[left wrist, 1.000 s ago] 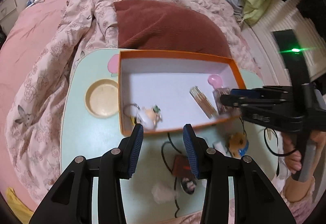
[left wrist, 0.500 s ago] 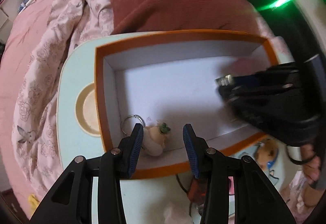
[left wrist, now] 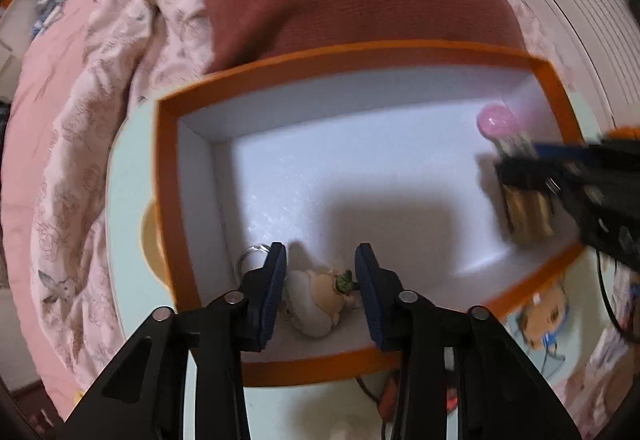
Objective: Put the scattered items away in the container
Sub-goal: 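Grasp the gold perfume bottle with the right gripper while the left gripper grasps the white figurine, then lift the perfume bottle out with the right gripper while the left gripper lifts the figurine, both set on table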
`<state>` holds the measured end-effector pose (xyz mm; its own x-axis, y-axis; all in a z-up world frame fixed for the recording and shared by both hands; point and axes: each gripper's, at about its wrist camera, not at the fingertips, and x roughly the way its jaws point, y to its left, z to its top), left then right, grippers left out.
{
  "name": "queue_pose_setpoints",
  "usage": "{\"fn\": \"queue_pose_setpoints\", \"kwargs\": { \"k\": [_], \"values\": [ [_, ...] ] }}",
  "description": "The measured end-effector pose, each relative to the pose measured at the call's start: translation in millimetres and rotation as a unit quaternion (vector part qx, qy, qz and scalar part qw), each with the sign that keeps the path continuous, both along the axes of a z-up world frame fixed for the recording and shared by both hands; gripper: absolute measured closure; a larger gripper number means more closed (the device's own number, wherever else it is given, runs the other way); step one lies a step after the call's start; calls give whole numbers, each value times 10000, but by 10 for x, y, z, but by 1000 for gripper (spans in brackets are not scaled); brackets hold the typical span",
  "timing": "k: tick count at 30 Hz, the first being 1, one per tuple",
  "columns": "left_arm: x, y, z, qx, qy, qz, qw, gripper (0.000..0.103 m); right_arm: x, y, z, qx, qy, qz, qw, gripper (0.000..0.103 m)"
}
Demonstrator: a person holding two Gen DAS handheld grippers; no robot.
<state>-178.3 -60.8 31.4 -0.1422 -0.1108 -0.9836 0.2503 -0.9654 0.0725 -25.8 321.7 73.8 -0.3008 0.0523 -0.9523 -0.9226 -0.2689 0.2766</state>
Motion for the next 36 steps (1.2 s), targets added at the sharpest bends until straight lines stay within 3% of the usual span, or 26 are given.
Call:
{"fn": "queue_pose_setpoints", "kwargs": {
  "k": [2, 7, 11, 16, 18, 23, 29, 36],
  "values": [
    [-54, -32, -13, -158, 78, 12, 9998, 72, 5, 29, 27, -3, 88, -6, 10000, 86],
    [-1, -172, 192, 336, 611, 179, 9974, 72, 23, 42, -17, -59, 140, -5, 9999, 86],
    [-15, -215, 279, 430, 205, 87, 9988, 66, 16, 35, -37, -69, 158, 6, 9999, 86],
    [44, -58, 203, -152, -228, -213, 9994, 65, -11, 9, 5, -21, 223, 86, 9997, 86],
    [13, -34, 66, -325, -376, -292, 9983, 59, -33, -2, 21, 4, 248, 110, 9996, 86],
    [-42, 54, -61, -584, -331, -461, 9967, 59, -16, -7, 60, -2, 280, 103, 9996, 86],
    [-26, 6, 79, -244, 57, -485, 9985, 59, 93, -21, 163, 125, 359, 44, 9993, 86],
    [333, 38, 753, 305, 1086, -606, 9918, 59, 220, -211, 462, 349, 735, 63, 9967, 86]
  ]
}}
